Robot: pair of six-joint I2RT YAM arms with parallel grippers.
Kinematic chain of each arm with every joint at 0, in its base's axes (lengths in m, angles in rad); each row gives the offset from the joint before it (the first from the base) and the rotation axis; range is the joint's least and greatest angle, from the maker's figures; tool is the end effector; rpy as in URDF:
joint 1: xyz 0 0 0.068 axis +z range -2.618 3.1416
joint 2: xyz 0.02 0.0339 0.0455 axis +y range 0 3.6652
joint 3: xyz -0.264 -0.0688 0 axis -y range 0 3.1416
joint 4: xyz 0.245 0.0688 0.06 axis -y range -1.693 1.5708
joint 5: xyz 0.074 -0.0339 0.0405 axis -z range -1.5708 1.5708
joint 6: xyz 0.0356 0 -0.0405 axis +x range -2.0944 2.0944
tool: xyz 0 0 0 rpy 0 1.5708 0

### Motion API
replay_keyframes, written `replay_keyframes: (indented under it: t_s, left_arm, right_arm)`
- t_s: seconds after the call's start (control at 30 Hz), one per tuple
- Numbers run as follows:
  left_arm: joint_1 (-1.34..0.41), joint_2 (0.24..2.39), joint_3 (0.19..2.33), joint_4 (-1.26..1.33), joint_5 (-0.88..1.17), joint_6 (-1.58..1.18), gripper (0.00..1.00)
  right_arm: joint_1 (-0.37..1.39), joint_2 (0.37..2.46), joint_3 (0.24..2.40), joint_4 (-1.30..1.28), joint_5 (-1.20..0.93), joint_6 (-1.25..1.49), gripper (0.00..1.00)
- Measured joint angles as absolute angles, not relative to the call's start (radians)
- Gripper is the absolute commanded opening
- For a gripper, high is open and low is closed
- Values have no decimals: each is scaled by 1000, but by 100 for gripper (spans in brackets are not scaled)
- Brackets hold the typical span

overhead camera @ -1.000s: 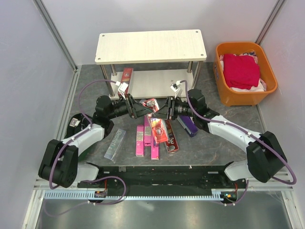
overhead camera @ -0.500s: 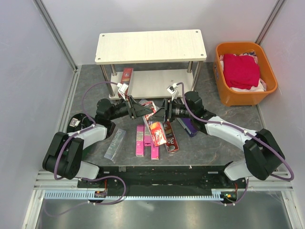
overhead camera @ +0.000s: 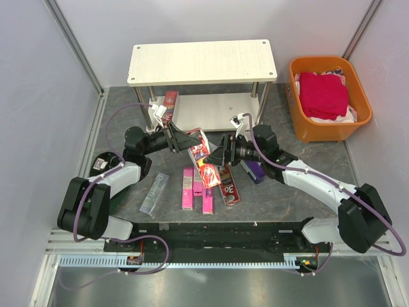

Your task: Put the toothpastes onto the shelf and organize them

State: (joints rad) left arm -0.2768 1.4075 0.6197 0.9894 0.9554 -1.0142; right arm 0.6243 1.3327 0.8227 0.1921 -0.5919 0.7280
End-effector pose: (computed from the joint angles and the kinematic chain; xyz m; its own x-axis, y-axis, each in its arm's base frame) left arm 0.2663 -0.1059 0.2616 -0.6856 -0.3148 -0.6564 0.6534 0.1314 -0.7455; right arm 0.2312 0.1910 0.2704 -0.7982 0.1055 -0.5931 -0.5144 0.3930 0.7622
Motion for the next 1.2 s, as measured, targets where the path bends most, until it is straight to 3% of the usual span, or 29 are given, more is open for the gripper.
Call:
replay_keyframes:
  t_s: [0.37,0.47,0.6,0.67,0.77,0.8,0.87,0.9,1.0,1.1,1.13,1.2]
  left_arm:
    - [-272,1407,643,972,974,-1023,8]
    - [-270,1407,646,975,973,-1036,8]
    - [-270,1418,650,999,973,-1063,10]
    - [-270,1428,650,1007,974,-1077,13]
    - [-270,1438,650,1018,975,-1086,23]
    - [-270,1438,650,1021,975,-1087,37]
    - [-270,1438,650,1019,974,-1085,54]
    - [-270,1438,650,1013,975,-1081,71]
    - [-270,1420,659,923,965,-1039,84]
    - [-270,1361,673,754,916,-955,91]
    - [-270,1337,683,677,885,-918,100]
    - [-270,1295,718,528,814,-844,100]
  right_arm:
    - [616,1283,775,167,-645,694,79]
    - [622,1271,762,162,-672,681,69]
    - [636,1243,739,159,-691,667,43]
    - [638,1231,728,159,-693,664,34]
    - [638,1229,727,160,-691,662,29]
    - [638,1229,727,160,-690,662,28]
    - [638,1230,727,161,-686,662,25]
    - [638,1230,727,161,-683,662,23]
    - [639,1245,728,154,-660,661,19]
    - [638,1274,734,147,-640,657,17]
    - [639,1279,737,147,-638,656,17]
    - [640,1299,752,145,-625,654,16]
